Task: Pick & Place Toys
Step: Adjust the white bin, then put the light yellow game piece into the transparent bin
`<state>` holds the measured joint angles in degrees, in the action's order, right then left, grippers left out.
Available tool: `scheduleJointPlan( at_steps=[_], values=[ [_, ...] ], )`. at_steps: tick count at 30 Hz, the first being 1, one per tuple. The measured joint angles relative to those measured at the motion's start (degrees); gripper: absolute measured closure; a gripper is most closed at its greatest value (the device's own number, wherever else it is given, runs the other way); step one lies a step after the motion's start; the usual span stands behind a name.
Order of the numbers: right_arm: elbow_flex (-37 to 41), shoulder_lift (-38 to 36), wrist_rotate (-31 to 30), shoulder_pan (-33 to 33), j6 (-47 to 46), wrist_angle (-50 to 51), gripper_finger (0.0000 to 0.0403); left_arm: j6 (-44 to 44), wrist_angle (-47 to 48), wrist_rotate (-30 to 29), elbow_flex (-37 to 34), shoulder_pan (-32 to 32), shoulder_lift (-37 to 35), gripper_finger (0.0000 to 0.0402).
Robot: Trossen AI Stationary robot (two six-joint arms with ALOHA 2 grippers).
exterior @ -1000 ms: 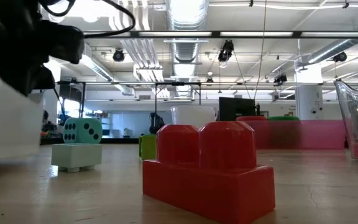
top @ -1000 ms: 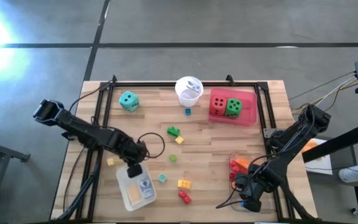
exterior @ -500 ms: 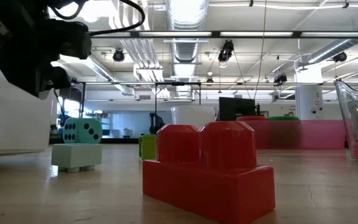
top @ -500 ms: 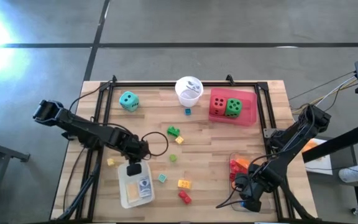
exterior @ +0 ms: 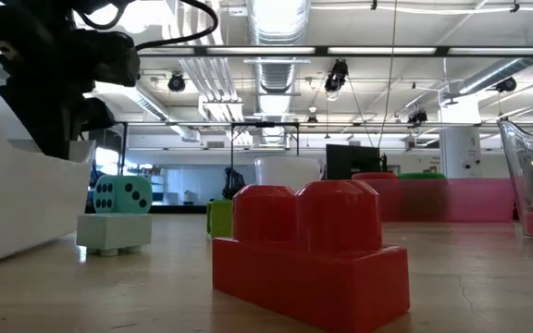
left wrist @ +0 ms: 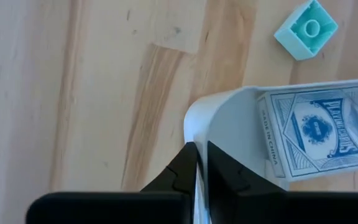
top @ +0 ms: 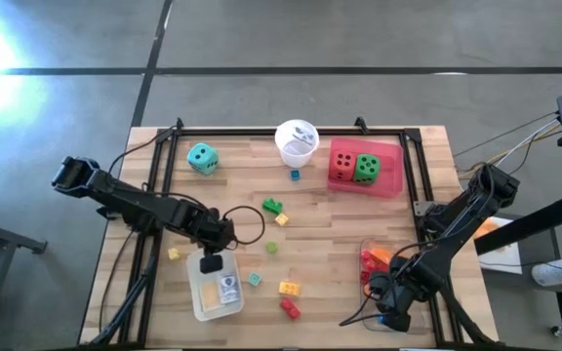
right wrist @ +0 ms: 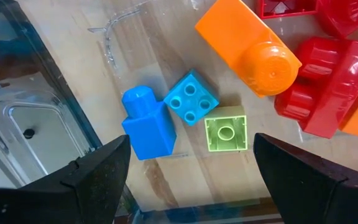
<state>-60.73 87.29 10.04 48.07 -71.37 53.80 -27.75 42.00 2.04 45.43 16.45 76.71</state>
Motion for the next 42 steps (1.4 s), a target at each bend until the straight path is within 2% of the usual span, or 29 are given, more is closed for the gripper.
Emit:
scheduleJointPlan(
  at_steps=[12,18,27,34,39,42],
  values=[
    [0.0,0.0,0.0,0.0,0.5,0.0,0.0069,7.7,0.3,0.7,3.4,0.0,0.0,0.037],
    [0.0,0.0,0.0,0.0,0.5,0.0,0.0069,8.4,0.7,0.7,3.1,0.0,0.0,0.036],
    [0.0,0.0,0.3,0.0,0.9,0.2,0.0069,9.8,1.6,0.0,3.4,0.0,4.3,0.0289],
    [0.0,0.0,0.7,0.0,-0.6,0.2,0.0069,8.0,1.8,-0.8,4.5,0.0,4.5,0.0245],
    [0.0,-0.1,0.7,0.0,-0.5,0.1,0.0069,7.8,4.4,-0.7,6.2,0.0,4.5,0.0191],
    [0.0,-0.1,0.8,0.0,-0.5,0.1,0.0069,6.9,9.1,-0.6,8.6,0.0,4.5,0.0155]
  ],
)
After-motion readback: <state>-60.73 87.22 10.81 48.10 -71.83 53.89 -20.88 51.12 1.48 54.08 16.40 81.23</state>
